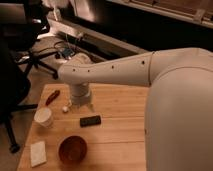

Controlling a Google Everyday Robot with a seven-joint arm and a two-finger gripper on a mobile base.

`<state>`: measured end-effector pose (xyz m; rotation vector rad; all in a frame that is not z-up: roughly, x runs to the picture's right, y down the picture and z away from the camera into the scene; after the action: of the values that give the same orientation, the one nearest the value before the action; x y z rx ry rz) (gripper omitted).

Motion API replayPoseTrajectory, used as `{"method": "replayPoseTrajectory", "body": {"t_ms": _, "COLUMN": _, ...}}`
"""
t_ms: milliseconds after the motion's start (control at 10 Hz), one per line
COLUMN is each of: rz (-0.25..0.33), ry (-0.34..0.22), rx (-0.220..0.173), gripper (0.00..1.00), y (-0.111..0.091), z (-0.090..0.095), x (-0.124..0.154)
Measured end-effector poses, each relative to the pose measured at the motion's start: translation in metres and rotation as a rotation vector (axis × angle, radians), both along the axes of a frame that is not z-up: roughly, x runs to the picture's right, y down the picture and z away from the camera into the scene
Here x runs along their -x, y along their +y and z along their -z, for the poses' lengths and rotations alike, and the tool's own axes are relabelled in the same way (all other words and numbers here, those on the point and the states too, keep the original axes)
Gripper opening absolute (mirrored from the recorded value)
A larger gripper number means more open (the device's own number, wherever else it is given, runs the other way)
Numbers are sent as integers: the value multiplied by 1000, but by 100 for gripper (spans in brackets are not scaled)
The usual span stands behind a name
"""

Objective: Drag the ceramic bowl in a circle

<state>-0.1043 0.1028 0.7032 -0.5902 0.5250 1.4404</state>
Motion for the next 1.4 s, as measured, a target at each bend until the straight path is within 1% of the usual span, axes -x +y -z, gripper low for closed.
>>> {"method": "replayPoseTrajectory", "body": {"t_ms": 900, "rz": 1, "ry": 1, "rx": 0, "gripper": 65, "y": 1, "z": 0, "x": -1}}
{"method": "replayPoseTrajectory", "body": {"t_ms": 1000, "rz": 8, "ry": 5, "rx": -7, "gripper": 65, "y": 1, "z": 1, "x": -1}}
{"method": "replayPoseTrajectory", "body": {"t_ms": 1100, "rz": 28, "ry": 1, "rx": -22, "gripper": 65, "y": 7, "z": 7, "x": -1}}
{"method": "replayPoseTrajectory", "body": {"t_ms": 1200, "rz": 45, "ry": -16, "rx": -32, "gripper": 65, "y": 15, "z": 13, "x": 5}}
{"method": "replayPoseTrajectory", "body": {"t_ms": 1400, "rz": 55, "ry": -56, "rx": -35, "gripper": 65, "y": 36, "z": 24, "x": 12}}
